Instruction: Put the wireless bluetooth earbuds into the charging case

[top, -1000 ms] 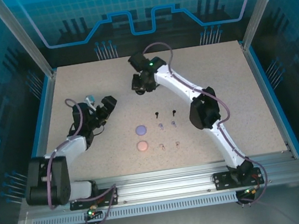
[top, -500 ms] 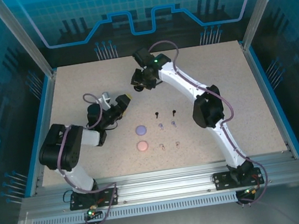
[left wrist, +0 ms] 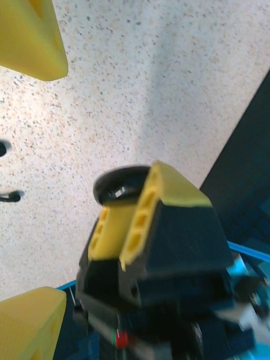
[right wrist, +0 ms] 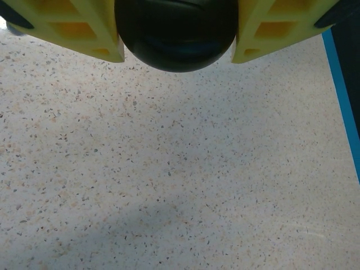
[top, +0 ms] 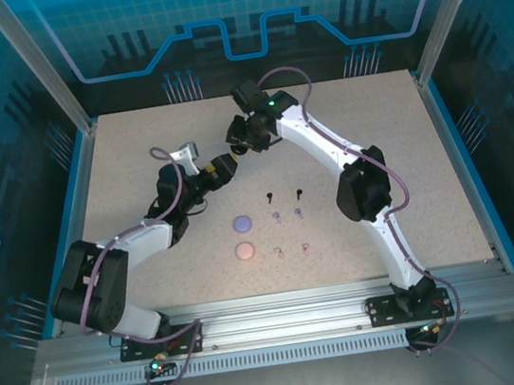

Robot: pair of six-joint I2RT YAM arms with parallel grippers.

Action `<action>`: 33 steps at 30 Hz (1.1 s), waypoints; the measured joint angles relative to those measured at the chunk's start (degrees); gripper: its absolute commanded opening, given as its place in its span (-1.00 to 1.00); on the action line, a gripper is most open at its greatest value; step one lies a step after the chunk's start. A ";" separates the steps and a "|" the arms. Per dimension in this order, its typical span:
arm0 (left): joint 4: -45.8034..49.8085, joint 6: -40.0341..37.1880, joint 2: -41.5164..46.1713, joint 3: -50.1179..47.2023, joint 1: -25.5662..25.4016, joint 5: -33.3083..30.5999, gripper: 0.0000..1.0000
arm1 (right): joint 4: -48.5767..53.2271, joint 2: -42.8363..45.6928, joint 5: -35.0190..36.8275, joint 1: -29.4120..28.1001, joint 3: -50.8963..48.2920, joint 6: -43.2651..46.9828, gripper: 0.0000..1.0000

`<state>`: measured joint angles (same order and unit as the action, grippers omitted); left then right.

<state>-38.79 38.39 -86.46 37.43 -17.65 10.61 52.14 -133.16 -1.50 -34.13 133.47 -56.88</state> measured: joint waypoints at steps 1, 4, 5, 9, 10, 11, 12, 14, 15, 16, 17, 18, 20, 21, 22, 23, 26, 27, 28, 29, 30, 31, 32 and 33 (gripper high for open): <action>0.00 0.02 -0.70 0.00 -0.24 -0.37 0.85 | 0.00 0.13 0.00 -0.04 -0.07 -0.13 -0.17; -0.22 0.09 -2.12 0.00 -1.11 -1.07 0.75 | -0.07 0.57 0.04 -0.22 -0.33 -0.15 -0.17; -0.55 0.07 -2.45 -0.02 -1.31 -1.27 0.71 | -0.13 0.66 0.15 -0.28 -0.42 -0.15 -0.17; -3.96 0.68 -4.92 -0.07 -1.64 -1.95 0.58 | -0.44 1.07 0.22 -0.72 -1.07 -0.17 -0.17; -4.96 0.90 -5.60 -0.09 -1.66 -2.23 0.55 | -0.42 1.18 0.22 -0.87 -1.29 -0.20 -0.17; -5.79 1.16 -6.12 -0.17 -1.66 -2.36 0.51 | -0.44 1.27 0.24 -1.01 -1.44 -0.20 -0.17; -7.08 1.70 -6.73 -0.31 -1.66 -2.56 0.48 | -0.46 1.27 0.39 -1.11 -1.49 -0.35 -0.17; -9.14 2.38 -7.76 -0.44 -1.70 -3.17 0.42 | -0.61 1.27 0.42 -1.36 -1.55 -0.39 -0.17; -10.36 2.75 -8.28 -0.52 -1.73 -3.50 0.39 | -0.76 1.29 0.42 -1.44 -1.70 -0.42 -0.17; -11.34 3.28 -8.83 -0.52 -1.75 -3.76 0.37 | -0.87 1.36 0.42 -1.51 -1.92 -0.57 -0.17; -12.33 3.65 -9.27 -0.52 -1.77 -3.98 0.34 | -0.87 1.40 0.42 -1.53 -2.16 -0.59 -0.17; -13.31 3.98 -9.77 -0.52 -1.77 -4.20 0.33 | -0.94 1.46 0.42 -1.57 -2.47 -0.61 -0.17; -15.13 4.90 -10.64 -0.52 -1.81 -4.52 0.31 | -1.25 1.49 0.42 -1.57 -3.08 -0.74 -0.17; -16.06 5.31 -11.15 -0.52 -1.84 -4.81 0.31 | -1.31 1.49 0.42 -1.55 -3.39 -0.76 -0.17; -16.94 5.73 -11.61 -0.52 -1.88 -4.94 0.30 | -1.36 1.49 0.42 -1.55 -3.67 -0.79 -0.17; -17.62 6.10 -12.07 -0.52 -1.92 -5.07 0.30 | -1.44 1.49 0.42 -1.57 -3.93 -0.79 -0.17; -19.47 6.93 -13.49 -0.52 -2.03 -5.35 0.25 | -1.84 1.53 0.42 -1.57 -4.48 -0.81 -0.18; -19.98 7.19 -13.94 -0.52 -2.03 -5.42 0.24 | -1.95 1.60 0.44 -1.57 -4.61 -0.81 -0.17; -20.55 7.67 -14.32 -0.52 -2.08 -5.44 0.22 | -2.23 1.68 0.55 -1.55 -4.79 -0.81 -0.17; -21.00 7.85 -14.47 -0.52 -2.10 -5.46 0.20 | -2.36 1.70 0.57 -1.55 -4.90 -0.81 -0.17; -21.44 8.11 -14.69 -0.52 -2.21 -5.49 0.19 | -2.47 1.77 0.57 -1.55 -4.92 -0.81 -0.17; -21.92 8.26 -14.88 -0.50 -2.36 -5.49 0.18 | -2.56 1.81 0.57 -1.55 -4.92 -0.81 -0.17; -22.16 8.26 -14.99 -0.50 -2.47 -5.49 0.17 | -2.60 1.88 0.55 -1.55 -4.92 -0.83 -0.18; -22.49 8.26 -15.10 -0.50 -2.64 -5.53 0.17 | -2.73 1.99 0.55 -1.55 -4.98 -0.83 -0.18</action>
<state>-61.28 46.65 -101.56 36.93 -20.29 5.08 49.41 -131.17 -0.95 -35.68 128.49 -57.71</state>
